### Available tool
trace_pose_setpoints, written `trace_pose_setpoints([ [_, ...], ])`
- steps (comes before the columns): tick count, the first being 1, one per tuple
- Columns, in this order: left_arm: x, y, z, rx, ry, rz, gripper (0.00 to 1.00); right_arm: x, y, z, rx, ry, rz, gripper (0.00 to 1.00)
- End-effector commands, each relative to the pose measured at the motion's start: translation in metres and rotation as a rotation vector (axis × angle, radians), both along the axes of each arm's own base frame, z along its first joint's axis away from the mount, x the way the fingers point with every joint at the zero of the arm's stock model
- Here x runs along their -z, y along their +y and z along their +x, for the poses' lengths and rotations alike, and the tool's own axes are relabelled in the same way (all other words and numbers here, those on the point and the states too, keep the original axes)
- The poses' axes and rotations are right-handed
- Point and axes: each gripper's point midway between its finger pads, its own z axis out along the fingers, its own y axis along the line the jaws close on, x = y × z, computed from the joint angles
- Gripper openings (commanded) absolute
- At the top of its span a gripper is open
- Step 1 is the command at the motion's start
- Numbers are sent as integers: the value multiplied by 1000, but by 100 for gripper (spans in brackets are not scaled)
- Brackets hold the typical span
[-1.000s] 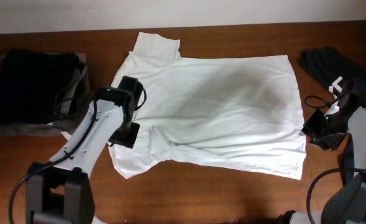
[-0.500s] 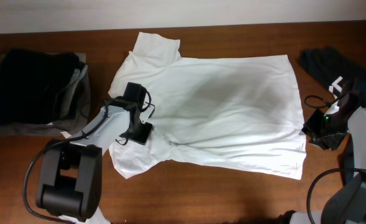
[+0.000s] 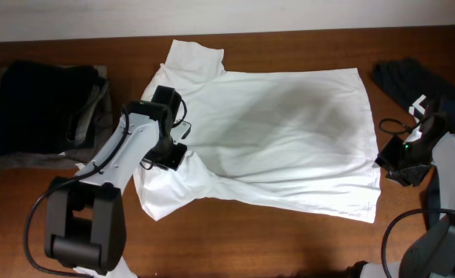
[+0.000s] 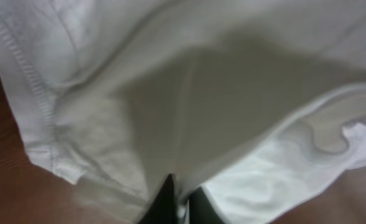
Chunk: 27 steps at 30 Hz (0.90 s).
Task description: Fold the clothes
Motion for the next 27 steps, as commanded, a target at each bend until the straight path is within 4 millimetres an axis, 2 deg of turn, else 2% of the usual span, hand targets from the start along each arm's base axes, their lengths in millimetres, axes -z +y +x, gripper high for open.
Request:
trace_pose_setpoints([
  [1,-3,6,-2,0,17,21,0,0,-4,-3,16,12,-16,44],
  [3,-9,6,-1,-2,17,21,0,2,-9,-6,34,19,-20,46],
  [5,-28,4,12,-5,-25,19,0,10,-18,-24,92,64,4,47],
  [6,-39,5,18,-4,-51,31,0,18,-13,-39,108,106,43,49],
  [8,-62,7,30,-6,-99,49,0,39,9,-69,93,191,142,49],
  [11,-73,11,36,-8,-127,70,0,61,28,-99,101,280,191,48],
  [12,-73,11,37,-8,-128,70,0,68,34,-107,101,303,206,43],
  [14,-73,10,37,-8,-129,69,0,78,37,-110,120,299,204,44],
  [16,-73,10,37,-8,-128,69,0,88,38,-102,125,246,209,56],
  [18,-73,10,37,-8,-128,69,0,90,47,-90,131,177,268,62],
  [21,-73,10,37,-8,-129,69,0,90,47,-83,125,140,275,64],
  [23,-73,10,37,-8,-128,69,0,91,48,-84,125,146,277,56],
  [24,-73,10,37,-8,-129,69,0,94,50,-89,126,160,280,55],
  [27,-73,10,37,-8,-129,69,0,108,52,-99,143,173,260,48],
])
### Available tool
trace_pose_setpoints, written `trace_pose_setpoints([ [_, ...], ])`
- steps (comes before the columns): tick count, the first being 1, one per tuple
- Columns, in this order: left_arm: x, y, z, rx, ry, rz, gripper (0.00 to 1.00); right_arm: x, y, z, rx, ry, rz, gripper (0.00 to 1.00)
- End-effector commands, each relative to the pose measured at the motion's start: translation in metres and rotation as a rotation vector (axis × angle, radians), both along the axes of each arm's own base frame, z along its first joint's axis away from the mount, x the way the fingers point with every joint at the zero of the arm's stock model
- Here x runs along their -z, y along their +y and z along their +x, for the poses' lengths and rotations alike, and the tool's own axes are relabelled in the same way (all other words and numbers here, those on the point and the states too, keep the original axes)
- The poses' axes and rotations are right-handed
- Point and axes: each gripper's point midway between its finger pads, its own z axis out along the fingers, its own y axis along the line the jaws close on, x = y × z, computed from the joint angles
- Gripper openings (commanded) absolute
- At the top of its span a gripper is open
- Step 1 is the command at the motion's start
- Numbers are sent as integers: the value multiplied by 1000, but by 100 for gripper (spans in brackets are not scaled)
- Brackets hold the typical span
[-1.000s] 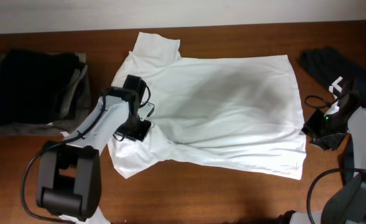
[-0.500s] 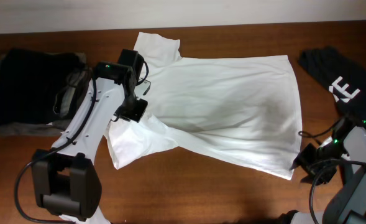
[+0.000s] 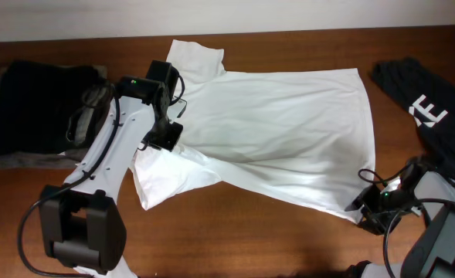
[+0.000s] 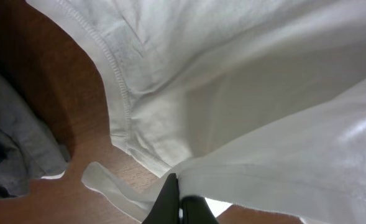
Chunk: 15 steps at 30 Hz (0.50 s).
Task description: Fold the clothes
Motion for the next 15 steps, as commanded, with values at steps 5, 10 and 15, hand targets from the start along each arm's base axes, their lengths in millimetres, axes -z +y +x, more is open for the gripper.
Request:
trace_pose_setpoints([
  [5,-9,3,4,-6,-27,4,0,0,-12,0,-3,20,-63,4],
  [10,-8,7,-13,-5,42,23,0,-45,-53,11,-66,75,-215,4],
  [15,-11,11,-55,-21,212,26,0,-121,-80,37,-50,-51,-362,4],
])
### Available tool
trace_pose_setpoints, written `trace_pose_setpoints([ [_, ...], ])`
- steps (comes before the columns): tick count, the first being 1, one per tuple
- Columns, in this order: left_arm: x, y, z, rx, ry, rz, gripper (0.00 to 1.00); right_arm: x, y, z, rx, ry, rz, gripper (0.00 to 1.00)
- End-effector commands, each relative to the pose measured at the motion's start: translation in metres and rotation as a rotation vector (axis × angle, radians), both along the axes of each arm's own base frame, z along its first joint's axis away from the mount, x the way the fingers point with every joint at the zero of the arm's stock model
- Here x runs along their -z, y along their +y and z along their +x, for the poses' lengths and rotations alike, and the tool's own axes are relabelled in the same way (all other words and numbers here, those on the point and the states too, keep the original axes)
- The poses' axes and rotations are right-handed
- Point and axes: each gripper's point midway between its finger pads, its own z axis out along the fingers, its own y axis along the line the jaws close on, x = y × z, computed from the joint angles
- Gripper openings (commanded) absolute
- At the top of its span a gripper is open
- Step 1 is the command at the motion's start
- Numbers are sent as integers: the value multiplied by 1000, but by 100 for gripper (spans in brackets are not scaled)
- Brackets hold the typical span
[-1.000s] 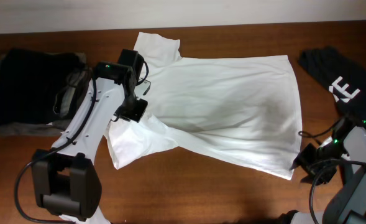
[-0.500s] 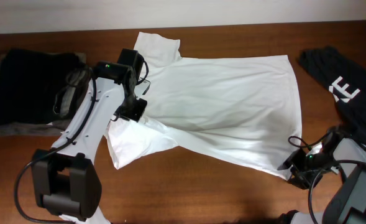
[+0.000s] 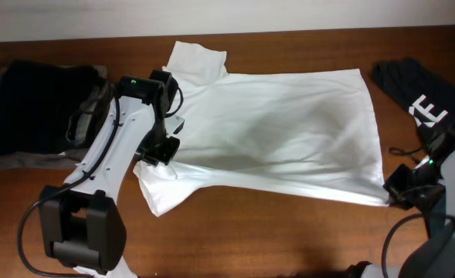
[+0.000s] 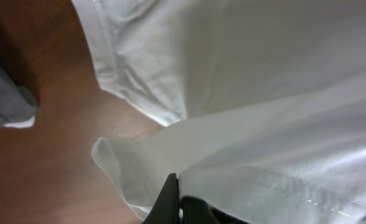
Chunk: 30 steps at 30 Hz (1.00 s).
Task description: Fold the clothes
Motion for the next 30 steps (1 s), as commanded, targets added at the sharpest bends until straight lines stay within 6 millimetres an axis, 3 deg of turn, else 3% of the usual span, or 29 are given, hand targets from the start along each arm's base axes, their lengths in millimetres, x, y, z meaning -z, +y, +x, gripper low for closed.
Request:
trace_pose_setpoints([
  [1,-9,3,-3,-18,-3,4,0,-47,-16,39,-5,-202,-78,4],
  [5,-7,-2,32,-7,-146,-12,0,-47,-10,80,-28,-357,-26,4],
  [9,-7,-4,43,50,-184,-20,0,-29,11,113,-143,-378,-16,4],
  [12,-12,20,55,59,-239,115,0,-14,2,128,-150,-380,-44,4],
  [15,-14,17,83,80,-342,77,0,-19,1,156,-171,-490,-57,4],
  [17,-12,3,88,113,-358,4,0,-16,8,165,-199,-504,-58,4],
  [19,-8,4,86,114,-348,6,0,-6,14,171,-217,-494,-47,4],
  [22,17,6,79,144,-314,13,0,8,17,185,-234,-505,-45,4],
  [26,28,3,93,142,-383,2,7,6,18,205,-245,-589,-34,5],
  [28,25,18,96,98,-403,82,41,6,13,203,-234,-584,-36,57],
  [30,26,32,89,21,-379,104,47,10,6,191,-205,-545,-23,60],
])
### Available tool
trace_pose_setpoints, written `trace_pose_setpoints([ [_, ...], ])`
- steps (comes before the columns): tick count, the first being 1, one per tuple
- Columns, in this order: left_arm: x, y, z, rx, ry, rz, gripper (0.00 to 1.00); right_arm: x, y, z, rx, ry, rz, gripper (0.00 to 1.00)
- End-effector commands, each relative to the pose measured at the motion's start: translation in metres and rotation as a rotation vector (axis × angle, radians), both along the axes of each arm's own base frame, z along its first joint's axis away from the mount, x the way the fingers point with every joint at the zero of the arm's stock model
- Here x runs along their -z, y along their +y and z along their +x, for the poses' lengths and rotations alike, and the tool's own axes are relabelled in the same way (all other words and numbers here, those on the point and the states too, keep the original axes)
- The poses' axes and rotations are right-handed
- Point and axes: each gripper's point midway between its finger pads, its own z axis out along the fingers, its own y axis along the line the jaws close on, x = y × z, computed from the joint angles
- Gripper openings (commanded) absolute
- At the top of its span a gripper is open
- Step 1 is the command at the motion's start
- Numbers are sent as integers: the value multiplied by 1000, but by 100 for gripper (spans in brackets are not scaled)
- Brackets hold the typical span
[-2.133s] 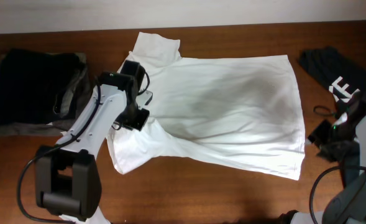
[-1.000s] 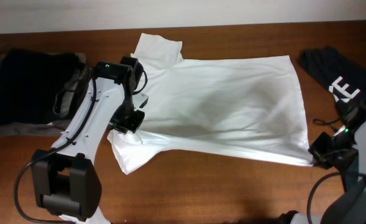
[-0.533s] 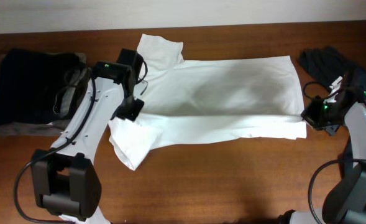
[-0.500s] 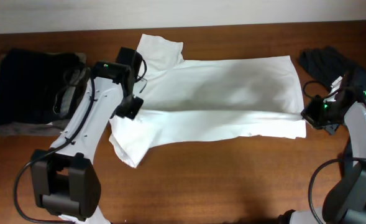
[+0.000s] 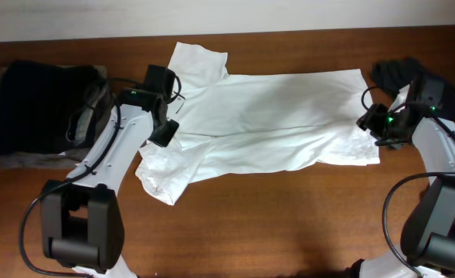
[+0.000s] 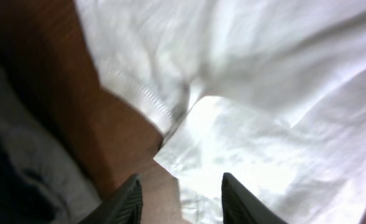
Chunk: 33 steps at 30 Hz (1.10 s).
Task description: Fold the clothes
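Note:
A white T-shirt lies across the middle of the wooden table, its front long edge folded up over its body, with one sleeve sticking out at the lower left. My left gripper hovers over the shirt's left side. In the left wrist view that left gripper is open, with the shirt below and nothing between its fingers. My right gripper sits at the shirt's right hem edge. Its jaws are too small to read there.
A pile of dark and grey clothes lies at the far left, close to my left arm. A black garment with white print lies at the far right under my right arm. The table's front part shows bare wood.
My left gripper was shut on shirt fabric and is now open, with the fabric lying on the table. My right gripper went from the front right corner to the right hem's middle. The shirt's front edge now lies folded over.
At first the shirt lay spread wide, my left gripper shut on its left side and my right gripper at the right hem. Then the right gripper was at the front right corner, the front edge drawn taut. Now that edge is folded up and the left gripper is open.

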Motion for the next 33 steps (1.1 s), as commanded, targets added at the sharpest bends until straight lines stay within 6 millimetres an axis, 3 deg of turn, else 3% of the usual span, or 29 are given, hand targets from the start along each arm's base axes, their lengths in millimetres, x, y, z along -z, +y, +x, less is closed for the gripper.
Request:
trace_pose_setpoints([
  [1,0,32,-14,-185,32,14,54,4,-12,-15,35,56,28,61],
  [4,9,23,-46,-237,199,-185,57,9,-3,-43,26,149,116,61],
  [5,14,26,-47,-249,200,-194,58,10,0,-48,6,166,118,61],
  [7,23,9,-29,-184,137,-296,60,10,2,-49,4,171,124,61],
  [8,26,-21,-15,-34,83,-417,62,10,2,-50,4,175,126,61],
  [13,62,-58,-3,37,93,-526,60,10,3,-52,5,185,130,62],
  [16,80,-61,-4,22,128,-532,60,11,4,-53,5,191,133,61],
  [17,80,-64,-2,29,119,-546,53,11,4,-53,5,190,134,61],
  [19,72,-78,2,60,106,-611,10,11,4,-54,5,194,136,62],
  [20,69,-81,4,49,105,-627,0,11,4,-55,5,196,136,61],
  [24,31,-87,22,58,83,-633,0,11,4,-55,5,197,137,62],
  [26,10,-111,28,120,62,-647,0,11,4,-55,5,197,136,62],
  [29,6,-144,29,216,22,-637,0,11,4,-55,5,196,136,62],
  [33,9,-154,41,283,-63,-524,0,11,4,-55,5,197,136,62],
])
